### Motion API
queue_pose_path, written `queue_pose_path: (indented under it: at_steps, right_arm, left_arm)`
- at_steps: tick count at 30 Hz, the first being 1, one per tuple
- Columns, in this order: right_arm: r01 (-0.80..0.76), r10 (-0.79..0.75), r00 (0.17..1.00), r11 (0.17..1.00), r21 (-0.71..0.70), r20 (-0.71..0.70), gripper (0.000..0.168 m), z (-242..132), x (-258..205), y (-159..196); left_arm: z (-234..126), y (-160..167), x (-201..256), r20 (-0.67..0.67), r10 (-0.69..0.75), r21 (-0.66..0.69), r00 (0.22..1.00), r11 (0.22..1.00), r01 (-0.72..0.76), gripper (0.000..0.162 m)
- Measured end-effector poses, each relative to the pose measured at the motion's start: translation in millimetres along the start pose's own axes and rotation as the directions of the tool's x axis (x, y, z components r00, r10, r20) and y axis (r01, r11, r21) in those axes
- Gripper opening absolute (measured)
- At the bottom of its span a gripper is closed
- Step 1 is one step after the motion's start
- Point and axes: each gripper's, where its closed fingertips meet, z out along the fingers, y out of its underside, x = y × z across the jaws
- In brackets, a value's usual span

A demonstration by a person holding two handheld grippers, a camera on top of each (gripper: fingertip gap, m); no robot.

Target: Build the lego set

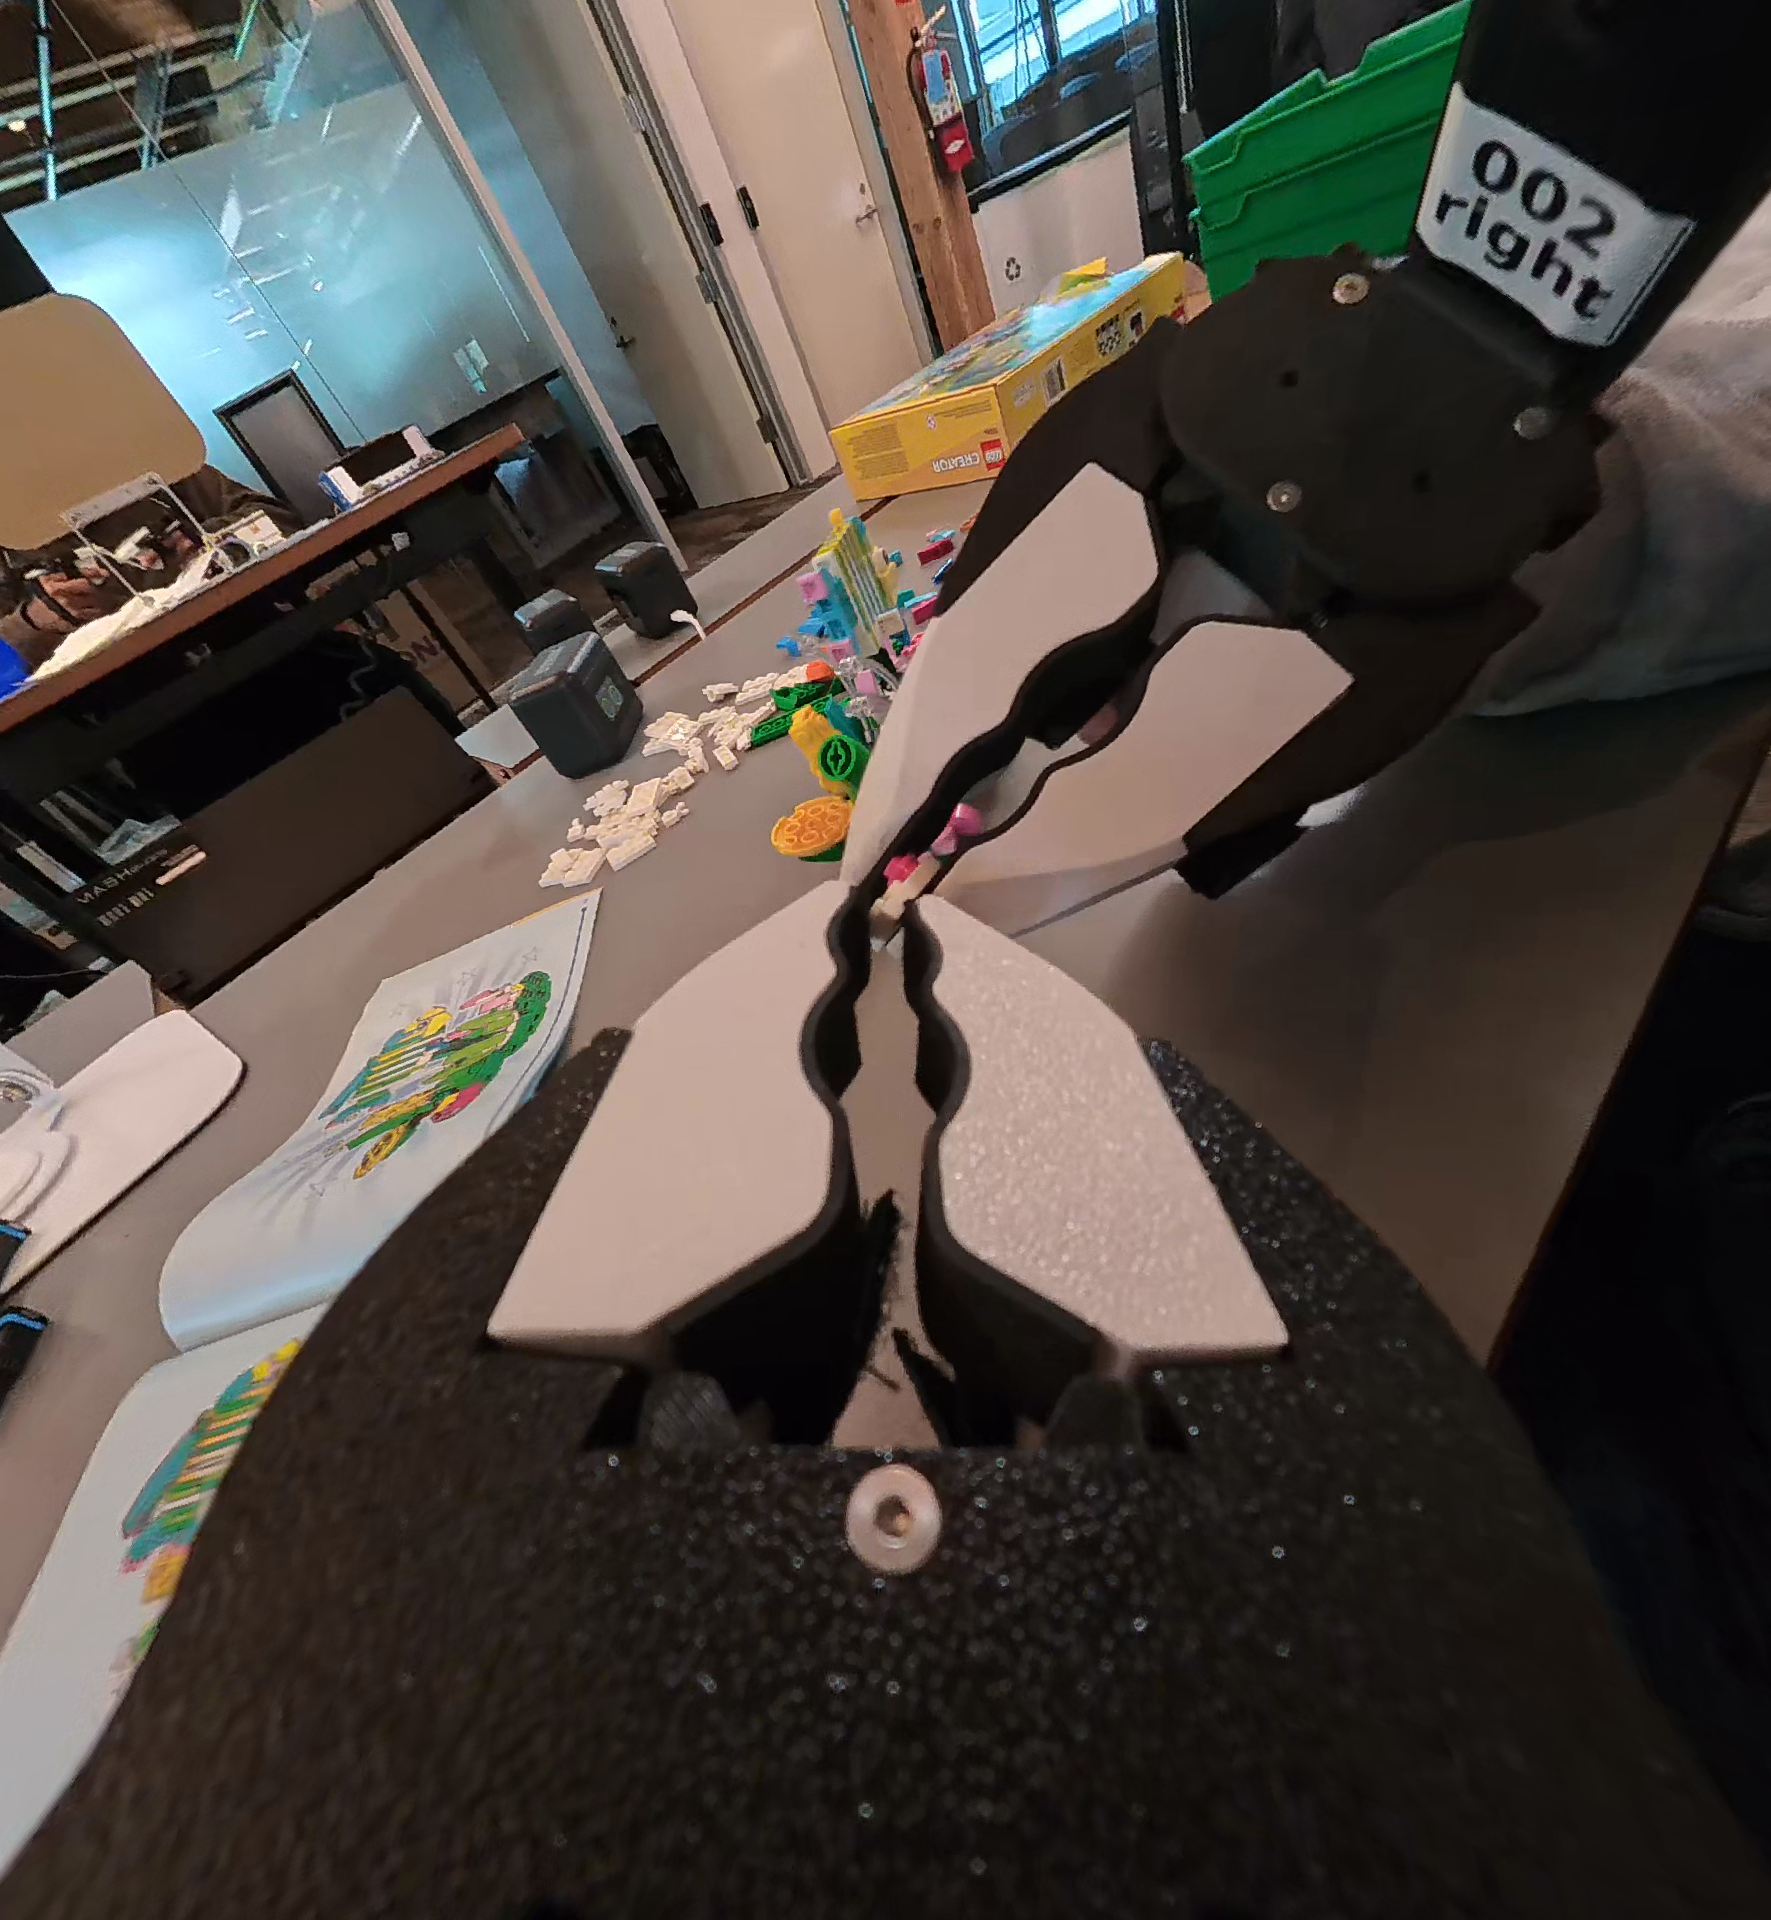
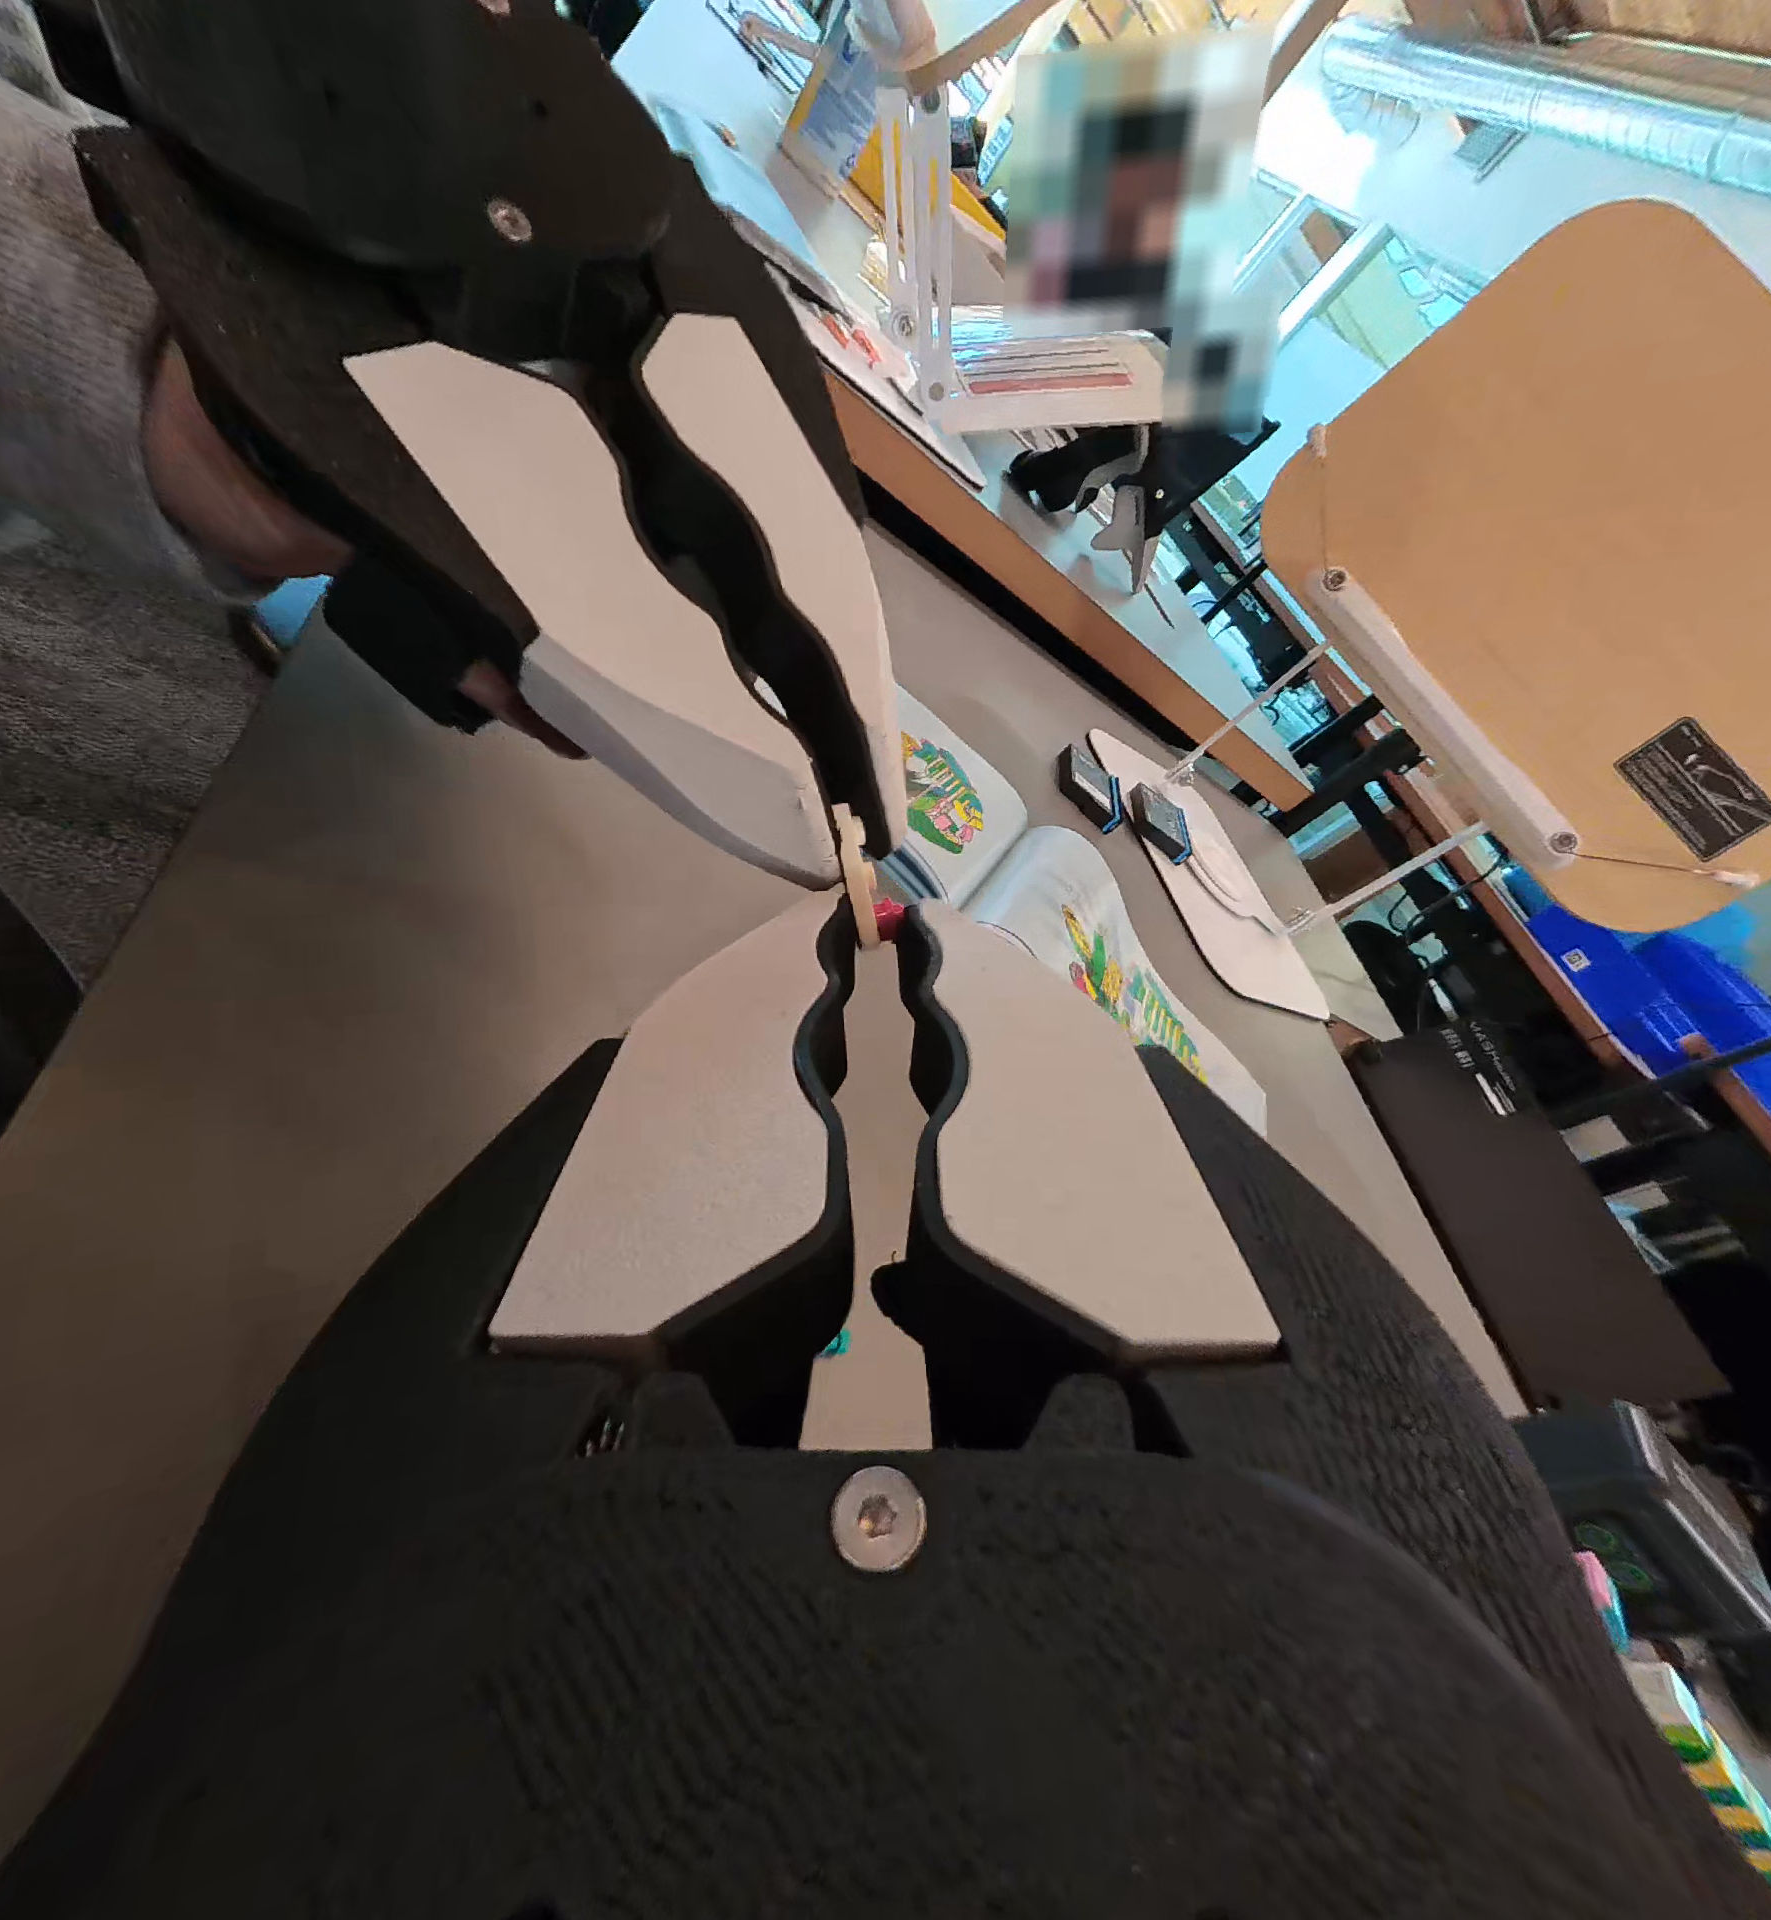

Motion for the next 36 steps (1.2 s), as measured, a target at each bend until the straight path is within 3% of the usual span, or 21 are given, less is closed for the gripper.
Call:
queue_pose_path:
  at_steps: [4, 12, 20, 24, 28, 32, 36]
  right_arm:
    - [-0.039, 0.038, 0.999, 0.998, 0.047, 0.026, 0.007, -3, 2, -4]
    - [-0.082, 0.074, 0.994, 0.989, 0.119, 0.077, 0.007, -8, 1, -10]
    - [0.012, -0.014, 1.000, 0.993, 0.117, 0.013, 0.007, -5, 5, -7]
    - [0.134, -0.134, 0.991, 0.989, 0.059, -0.013, 0.007, -1, 4, 3]
    - [0.342, -0.337, 0.940, 0.933, -0.109, 0.055, 0.008, 4, -1, 32]
    - [0.537, -0.504, 0.841, 0.822, -0.192, 0.196, 0.008, 5, -10, 55]
    - [0.596, -0.540, 0.794, 0.783, -0.179, 0.280, 0.008, 4, -20, 61]
  left_arm:
    - [1, -6, -1, -0.026, -0.116, 0.020, 0.993, 0.993, 0.116, 0.008]
    - [0, -13, 4, -0.108, -0.212, 0.070, 0.971, 0.973, 0.221, 0.007]
    - [2, -12, 2, -0.102, -0.270, 0.074, 0.957, 0.958, 0.278, 0.009]
    - [2, -11, -4, -0.070, -0.304, 0.079, 0.950, 0.948, 0.309, 0.009]
    - [2, 4, -14, -0.003, -0.317, 0.002, 0.949, 0.949, 0.317, 0.011]
    - [6, 21, -11, 0.000, -0.345, -0.134, 0.938, 0.930, 0.342, 0.010]
    - [20, 34, 9, -0.084, -0.414, -0.291, 0.906, 0.880, 0.375, 0.013]
